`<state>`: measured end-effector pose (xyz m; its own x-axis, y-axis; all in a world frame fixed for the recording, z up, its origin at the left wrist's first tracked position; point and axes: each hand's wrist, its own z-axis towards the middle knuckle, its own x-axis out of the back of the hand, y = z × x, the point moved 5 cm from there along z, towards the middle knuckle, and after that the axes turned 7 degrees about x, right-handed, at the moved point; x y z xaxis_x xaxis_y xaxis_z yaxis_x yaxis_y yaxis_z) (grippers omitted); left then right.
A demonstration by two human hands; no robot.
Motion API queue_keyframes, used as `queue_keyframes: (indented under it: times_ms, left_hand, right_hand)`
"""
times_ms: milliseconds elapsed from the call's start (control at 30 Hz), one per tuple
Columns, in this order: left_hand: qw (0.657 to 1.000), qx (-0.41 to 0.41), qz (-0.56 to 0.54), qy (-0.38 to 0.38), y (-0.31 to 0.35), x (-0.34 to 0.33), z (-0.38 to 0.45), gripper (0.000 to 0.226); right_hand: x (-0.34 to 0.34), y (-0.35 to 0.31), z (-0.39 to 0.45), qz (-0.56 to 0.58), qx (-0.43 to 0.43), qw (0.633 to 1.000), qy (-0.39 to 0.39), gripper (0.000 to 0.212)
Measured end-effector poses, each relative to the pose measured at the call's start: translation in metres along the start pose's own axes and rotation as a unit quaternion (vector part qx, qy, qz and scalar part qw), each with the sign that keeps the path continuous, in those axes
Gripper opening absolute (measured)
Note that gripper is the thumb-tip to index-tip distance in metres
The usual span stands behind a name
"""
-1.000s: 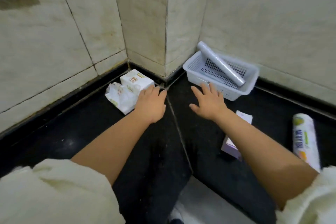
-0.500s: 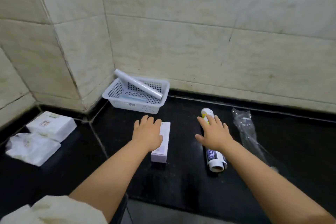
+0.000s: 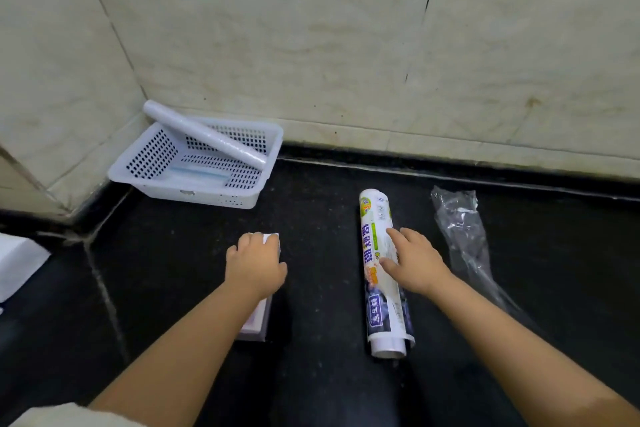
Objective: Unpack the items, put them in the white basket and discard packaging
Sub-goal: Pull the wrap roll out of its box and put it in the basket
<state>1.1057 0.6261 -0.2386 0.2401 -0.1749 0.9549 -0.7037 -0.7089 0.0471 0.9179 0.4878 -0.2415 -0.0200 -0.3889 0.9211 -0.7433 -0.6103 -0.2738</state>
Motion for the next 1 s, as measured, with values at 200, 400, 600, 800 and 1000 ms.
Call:
queue_keyframes:
  times_ms: [200, 400, 600, 800, 1000]
  left_hand:
    - [0.999, 0.028, -0.029, 0.023, 0.004, -0.010, 0.024, 0.035]
    - [0.999, -0.035, -0.018, 0.023, 0.026, -0.013, 0.048, 0.046]
    - [0.997, -0.064, -0.034, 0.002, 0.040, -0.019, 0.061, 0.047]
    - [0.988, -0.073, -0.138, -0.015, 0.044, -0.015, 0.069, 0.051]
    - [0.826, 0.020, -0.556, -0.094, 0.056, 0.018, 0.071, 0.048]
  right_hand:
    - [-0.010, 0.010, 0.029, 0.031, -0.017, 0.999, -0.005, 0.066]
    - [-0.042, 0.011, 0.035, 0.098, -0.151, 0.982, -0.052, 0.090]
    - [-0.059, 0.006, 0.039, 0.179, -0.204, 0.963, 0.010, 0.073]
    - [-0.040, 0.010, 0.025, 0.246, -0.121, 0.960, 0.058, 0.058]
    - [-0.001, -0.009, 0.001, 0.328, 0.032, 0.944, 0.029, 0.057]
